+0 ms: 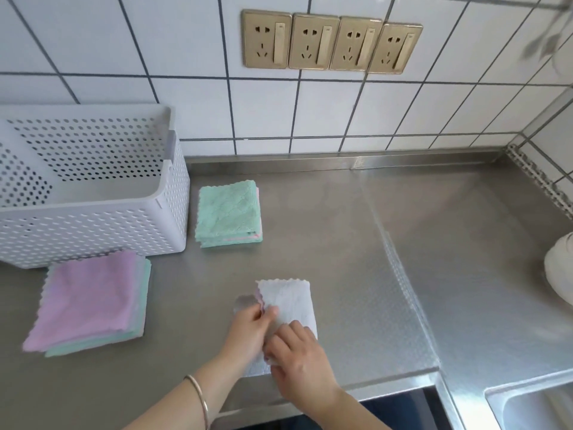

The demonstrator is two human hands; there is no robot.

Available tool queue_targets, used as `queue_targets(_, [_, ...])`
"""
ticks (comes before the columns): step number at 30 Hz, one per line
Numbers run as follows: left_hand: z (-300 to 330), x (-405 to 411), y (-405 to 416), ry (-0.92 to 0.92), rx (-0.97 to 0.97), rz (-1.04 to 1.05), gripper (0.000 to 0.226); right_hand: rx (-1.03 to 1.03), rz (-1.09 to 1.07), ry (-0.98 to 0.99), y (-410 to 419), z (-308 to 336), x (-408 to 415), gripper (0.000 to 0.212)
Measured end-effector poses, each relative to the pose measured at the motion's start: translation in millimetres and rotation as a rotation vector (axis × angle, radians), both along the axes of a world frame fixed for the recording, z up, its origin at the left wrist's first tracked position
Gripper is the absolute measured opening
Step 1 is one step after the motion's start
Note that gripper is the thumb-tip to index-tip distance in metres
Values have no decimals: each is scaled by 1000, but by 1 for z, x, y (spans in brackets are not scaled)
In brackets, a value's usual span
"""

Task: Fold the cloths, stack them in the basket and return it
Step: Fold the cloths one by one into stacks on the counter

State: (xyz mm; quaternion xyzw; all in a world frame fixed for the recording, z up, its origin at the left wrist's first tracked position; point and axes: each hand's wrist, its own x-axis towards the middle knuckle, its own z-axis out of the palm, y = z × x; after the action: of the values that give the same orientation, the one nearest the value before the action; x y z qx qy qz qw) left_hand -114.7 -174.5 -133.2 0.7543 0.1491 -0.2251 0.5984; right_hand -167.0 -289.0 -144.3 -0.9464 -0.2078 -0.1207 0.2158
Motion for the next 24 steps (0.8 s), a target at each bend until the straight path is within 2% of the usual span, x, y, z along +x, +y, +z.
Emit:
queue_targets(3, [-15,-3,15,2,105,40,33,-20,43,57,7,-8,-2,24])
queue_targets(5, [-18,-6,20,0,176,46,19,-30,31,117,3,-13,-4,44])
queue_targets(7, [-17,-8,23,29,194,75,35,-95,3,184,-5,-18,-5,64])
queue_targets(10, [-23,-15,24,30,251,53,51,-267,-66,334,-14,-27,-4,76])
queue_targets(14, [-30,-18,23,11,372,44,45,-382,-146,489,-18,-34,-1,68])
queue_targets(16, [-31,-18,21,-14,407,77,40,-398,-153,513,-19,-41,0,62])
queue_targets(24, [-38,-13,18,-20,544,140,28,-373,-180,503,-9,-48,-3,65])
